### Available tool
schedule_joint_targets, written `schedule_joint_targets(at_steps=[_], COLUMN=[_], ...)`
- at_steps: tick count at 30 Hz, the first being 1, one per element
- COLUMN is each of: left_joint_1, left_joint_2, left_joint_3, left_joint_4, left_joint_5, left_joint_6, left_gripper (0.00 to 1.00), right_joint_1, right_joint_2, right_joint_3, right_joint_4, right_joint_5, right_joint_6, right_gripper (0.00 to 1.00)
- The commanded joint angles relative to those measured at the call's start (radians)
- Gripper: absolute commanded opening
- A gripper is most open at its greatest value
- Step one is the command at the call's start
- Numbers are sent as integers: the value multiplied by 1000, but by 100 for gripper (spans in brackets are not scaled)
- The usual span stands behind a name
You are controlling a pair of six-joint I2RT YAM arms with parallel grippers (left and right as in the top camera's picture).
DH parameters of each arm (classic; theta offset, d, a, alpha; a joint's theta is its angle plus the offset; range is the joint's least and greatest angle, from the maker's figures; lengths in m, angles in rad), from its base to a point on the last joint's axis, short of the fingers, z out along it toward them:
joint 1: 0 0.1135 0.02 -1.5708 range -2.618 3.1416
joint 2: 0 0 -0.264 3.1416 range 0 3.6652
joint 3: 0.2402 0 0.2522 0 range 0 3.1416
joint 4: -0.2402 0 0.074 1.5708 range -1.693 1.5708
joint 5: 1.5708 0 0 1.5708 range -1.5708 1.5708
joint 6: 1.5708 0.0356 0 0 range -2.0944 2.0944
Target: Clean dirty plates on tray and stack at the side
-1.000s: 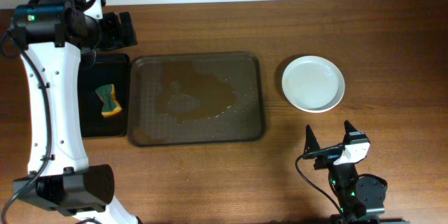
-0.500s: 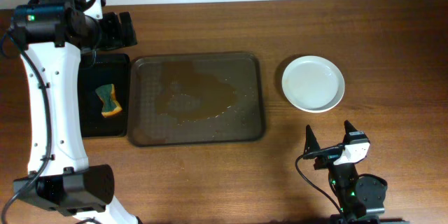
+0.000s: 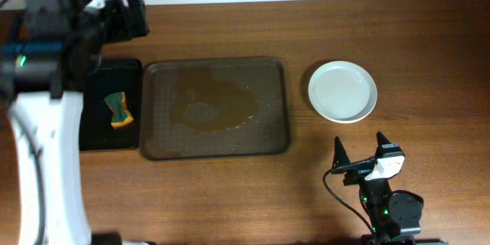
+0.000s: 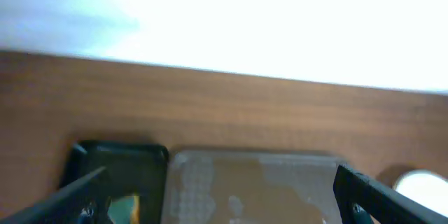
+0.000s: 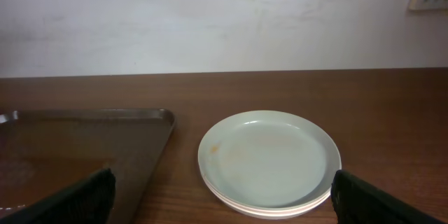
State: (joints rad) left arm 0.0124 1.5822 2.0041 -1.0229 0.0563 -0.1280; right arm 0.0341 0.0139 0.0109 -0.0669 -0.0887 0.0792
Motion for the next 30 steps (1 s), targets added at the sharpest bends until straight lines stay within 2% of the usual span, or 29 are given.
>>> schedule_joint_targets(at_steps=[1,6,11,21,25,30], left_joint_1=[7,43,63,63,63,63], left_joint_2=[-170,-426,-771,-1150,-1307,-1421], left_joint_3=[-210,-610,-1097,-1609,-1756,-1886], left_joint_4=[101,340,578,820,875,989], left_joint_5=[-88,-78,-79,-79,-79,-79], left_joint_6=[10,9,21,67,76,76], left_gripper=[99,99,99,99,99,99], right_joint_1=[6,6,6,6,6,6], right_joint_2=[-7,-7,-7,-7,-7,-7], right_joint_3=[-5,-5,-5,-5,-5,-5], right_joint_4=[-4,-4,-4,-4,-4,-4], right_joint_5=[-5,-5,-5,-5,-5,-5], right_joint_6=[6,6,6,6,6,6], right_gripper=[98,98,98,98,99,98])
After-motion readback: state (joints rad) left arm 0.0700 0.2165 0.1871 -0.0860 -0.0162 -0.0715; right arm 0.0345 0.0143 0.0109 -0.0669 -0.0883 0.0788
